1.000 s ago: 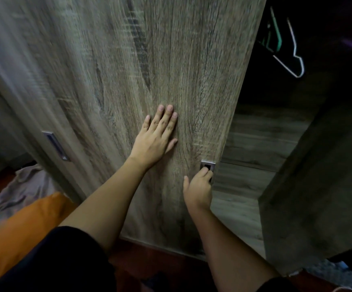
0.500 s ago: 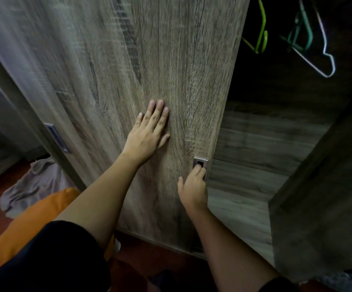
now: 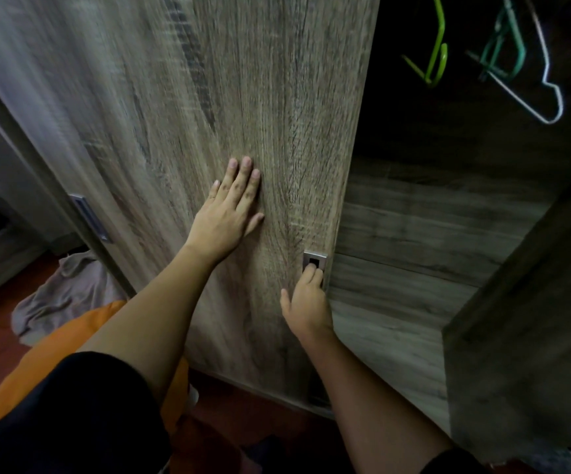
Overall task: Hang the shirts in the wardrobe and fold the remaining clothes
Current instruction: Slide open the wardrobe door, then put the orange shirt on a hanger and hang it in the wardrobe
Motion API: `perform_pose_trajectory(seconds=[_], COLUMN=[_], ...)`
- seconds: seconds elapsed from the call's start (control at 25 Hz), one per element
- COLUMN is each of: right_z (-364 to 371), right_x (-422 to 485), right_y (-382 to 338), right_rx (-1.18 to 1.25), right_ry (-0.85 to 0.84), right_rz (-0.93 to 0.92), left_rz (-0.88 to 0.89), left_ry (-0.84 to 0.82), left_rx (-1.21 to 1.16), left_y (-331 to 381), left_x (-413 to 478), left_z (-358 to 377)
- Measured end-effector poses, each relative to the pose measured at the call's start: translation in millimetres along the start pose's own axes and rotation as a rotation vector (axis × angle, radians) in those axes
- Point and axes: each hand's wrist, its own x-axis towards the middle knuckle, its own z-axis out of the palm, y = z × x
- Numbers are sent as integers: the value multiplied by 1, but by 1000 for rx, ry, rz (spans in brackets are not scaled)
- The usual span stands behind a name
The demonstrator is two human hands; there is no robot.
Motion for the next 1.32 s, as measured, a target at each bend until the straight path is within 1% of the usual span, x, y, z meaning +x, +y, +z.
perform_pose_trajectory(seconds=[0.2,0.36,0.6,0.76,0.84,0.88,0.96,1.0,1.16,1.32], right_z=[-4,-7,-6,-12,-16,-16,-17,-18,-16,4], right_x=[4,6,6,6,-1,-6,-16,-19,-34,-64], right_y=[-2,-7,-9,-7,-5,-5,-4,-4,-23,-74], right_rx=[-17,2,-2,72,92,95,116,124,129,167], right_ry=[-89,-159,-197,-228,-204,-175,-132,-137,-202,-310], right_rz=[-103,-137,-140,-112,-98,-113,-185,-230,-427,-687], left_rz=[-76,-125,-199,-295,-318,-334,-398,-420,-522,-709], left_ry=[-56,-134,-199,-256,-249,-272,-377,-427,-549,-667], left_rx=[-22,-45,-89,-97,-82,-79,-83,-78,14,151], left_y=[-10,-12,-4,7,15,18,20,21,29,27], left_x=[-4,-6,-7,-6,-17,-27,-56,-71,-133,-213], left_z=[1,-5,-12,-22,-28,-32,-39,-42,-75,-127])
